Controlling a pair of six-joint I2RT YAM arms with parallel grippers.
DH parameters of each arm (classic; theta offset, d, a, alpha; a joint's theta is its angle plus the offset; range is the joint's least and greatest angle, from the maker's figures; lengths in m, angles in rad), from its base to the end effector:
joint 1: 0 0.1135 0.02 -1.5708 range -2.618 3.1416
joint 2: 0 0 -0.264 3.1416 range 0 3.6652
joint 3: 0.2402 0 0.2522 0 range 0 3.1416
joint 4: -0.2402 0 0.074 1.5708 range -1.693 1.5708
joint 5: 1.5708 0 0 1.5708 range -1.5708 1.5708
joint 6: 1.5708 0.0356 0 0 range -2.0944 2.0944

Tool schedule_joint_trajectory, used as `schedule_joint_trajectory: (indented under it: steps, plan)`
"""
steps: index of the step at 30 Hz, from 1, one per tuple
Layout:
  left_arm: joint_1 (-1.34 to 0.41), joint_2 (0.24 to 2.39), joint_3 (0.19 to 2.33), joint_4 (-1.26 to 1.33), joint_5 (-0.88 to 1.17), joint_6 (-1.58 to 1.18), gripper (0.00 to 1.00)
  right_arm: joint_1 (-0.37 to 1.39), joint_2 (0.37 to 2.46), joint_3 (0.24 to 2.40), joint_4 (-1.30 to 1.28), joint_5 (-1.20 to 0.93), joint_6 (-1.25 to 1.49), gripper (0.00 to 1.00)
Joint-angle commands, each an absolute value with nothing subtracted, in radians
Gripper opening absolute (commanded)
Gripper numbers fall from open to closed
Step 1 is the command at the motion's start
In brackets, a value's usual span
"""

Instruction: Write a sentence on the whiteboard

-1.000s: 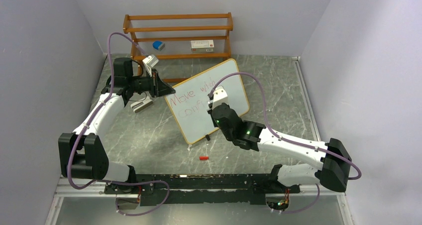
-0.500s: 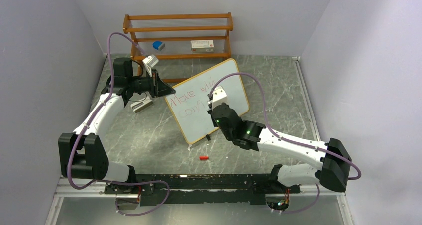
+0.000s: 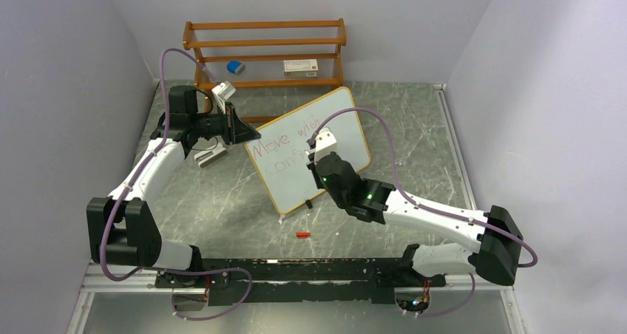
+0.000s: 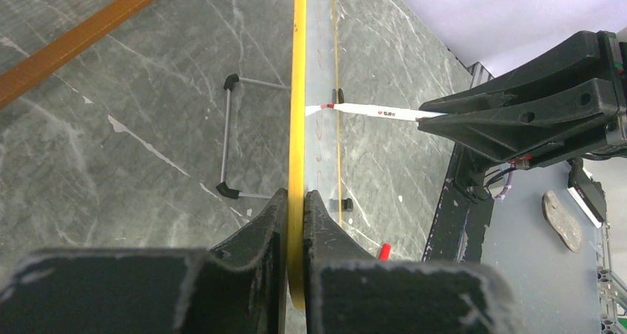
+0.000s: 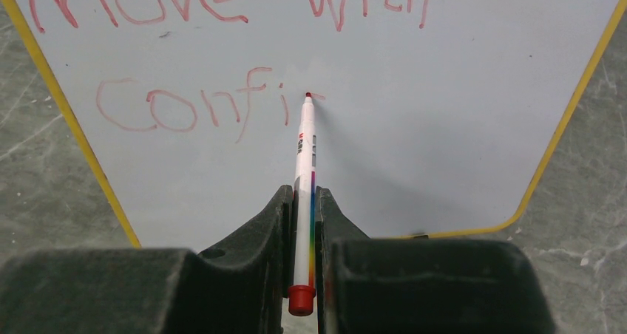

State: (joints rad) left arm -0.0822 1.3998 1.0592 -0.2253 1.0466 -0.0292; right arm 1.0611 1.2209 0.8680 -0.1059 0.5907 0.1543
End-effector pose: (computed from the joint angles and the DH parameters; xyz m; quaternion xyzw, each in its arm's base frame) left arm 0.3000 -0.0556 0.2991 0.2607 0.7525 -0.4605 0.3921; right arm 0.1505 0.2286 0.2873 -0.2178 0.7978 0.0853 0.5557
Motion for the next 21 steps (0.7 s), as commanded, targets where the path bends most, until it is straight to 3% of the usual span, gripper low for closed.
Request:
schedule_joint_trajectory:
  steps: [1, 21]
  plan:
    - [-0.086, 1.406, 1.069, -0.255, 0.991, 0.039, 0.05, 1.056, 1.224, 0.875, -0.102, 0.558, 0.160, 0.00]
    - [-0.086, 1.408, 1.069, -0.255, 0.994, 0.038, 0.05, 1.056, 1.209, 0.863, -0.206, 0.567, 0.183, 0.00]
